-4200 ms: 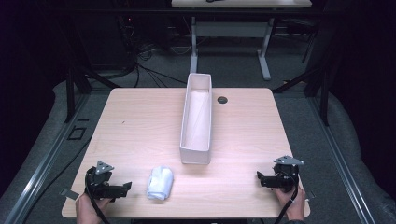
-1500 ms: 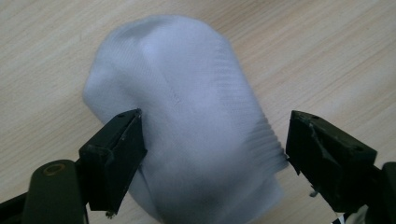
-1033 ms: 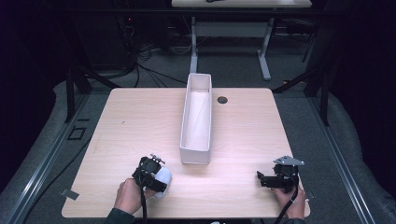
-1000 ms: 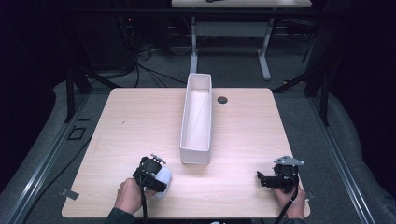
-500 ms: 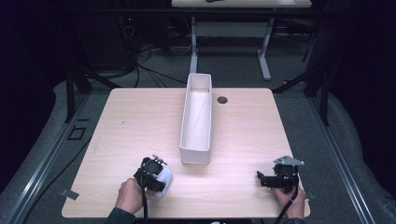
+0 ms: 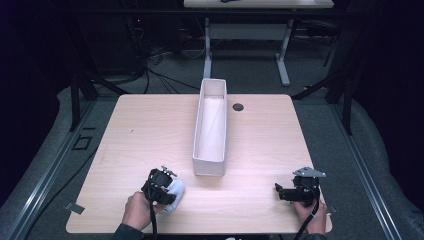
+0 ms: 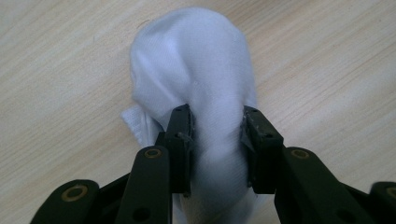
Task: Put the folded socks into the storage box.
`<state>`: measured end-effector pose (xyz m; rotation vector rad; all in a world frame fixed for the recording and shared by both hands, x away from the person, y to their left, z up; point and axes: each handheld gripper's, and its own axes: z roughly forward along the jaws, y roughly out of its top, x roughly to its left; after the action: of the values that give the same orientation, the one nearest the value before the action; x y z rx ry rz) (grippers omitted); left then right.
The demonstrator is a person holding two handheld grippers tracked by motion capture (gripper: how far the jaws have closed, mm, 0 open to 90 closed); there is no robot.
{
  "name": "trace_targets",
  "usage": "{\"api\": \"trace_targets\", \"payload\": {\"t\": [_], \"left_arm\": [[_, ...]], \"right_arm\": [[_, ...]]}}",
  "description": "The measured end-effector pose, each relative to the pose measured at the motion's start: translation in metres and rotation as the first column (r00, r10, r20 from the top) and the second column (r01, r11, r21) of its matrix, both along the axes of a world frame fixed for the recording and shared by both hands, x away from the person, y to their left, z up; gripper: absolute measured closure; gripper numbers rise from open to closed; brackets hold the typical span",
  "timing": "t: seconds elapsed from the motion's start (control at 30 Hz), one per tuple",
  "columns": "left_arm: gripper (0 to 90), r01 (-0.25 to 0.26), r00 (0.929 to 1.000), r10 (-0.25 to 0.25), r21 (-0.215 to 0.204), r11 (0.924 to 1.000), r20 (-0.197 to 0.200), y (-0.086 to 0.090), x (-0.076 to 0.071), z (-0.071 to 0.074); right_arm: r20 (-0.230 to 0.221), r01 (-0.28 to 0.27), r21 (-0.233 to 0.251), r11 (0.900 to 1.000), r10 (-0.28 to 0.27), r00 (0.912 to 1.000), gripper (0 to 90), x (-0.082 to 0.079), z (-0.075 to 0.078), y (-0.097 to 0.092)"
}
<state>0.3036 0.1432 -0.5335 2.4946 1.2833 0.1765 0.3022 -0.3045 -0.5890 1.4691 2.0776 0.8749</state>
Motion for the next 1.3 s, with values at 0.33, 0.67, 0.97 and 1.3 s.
{"api": "trace_targets", "payload": {"t": [0.33, 0.67, 0.97, 1.3], "left_arm": [[67.4, 0.003, 0.9998, -0.003, -0.009, 1.0, 0.019, 0.002, -0.001, 0.01], [67.3, 0.012, 0.9985, -0.012, 0.0, 0.9999, 0.053, 0.005, 0.0, 0.03], [67.1, 0.016, 0.997, -0.017, 0.008, 0.9998, 0.076, 0.008, 0.004, 0.045], [67.0, 0.018, 0.9955, -0.019, 0.012, 0.9998, 0.093, 0.012, 0.007, 0.058]], "right_arm": [[0.0, 0.003, -0.002, 1.0, -0.003, 1.0, 2.3, 0.0, 0.0, 0.0], [-0.002, 0.003, -0.001, 1.0, -0.003, 1.0, 2.1, 0.0, 0.0, 0.0], [-0.003, 0.003, 0.0, 1.0, -0.003, 1.0, 1.9, 0.001, 0.0, 0.0], [-0.003, 0.003, 0.0, 1.0, -0.003, 1.0, 1.9, 0.001, 0.0, 0.0]]}}
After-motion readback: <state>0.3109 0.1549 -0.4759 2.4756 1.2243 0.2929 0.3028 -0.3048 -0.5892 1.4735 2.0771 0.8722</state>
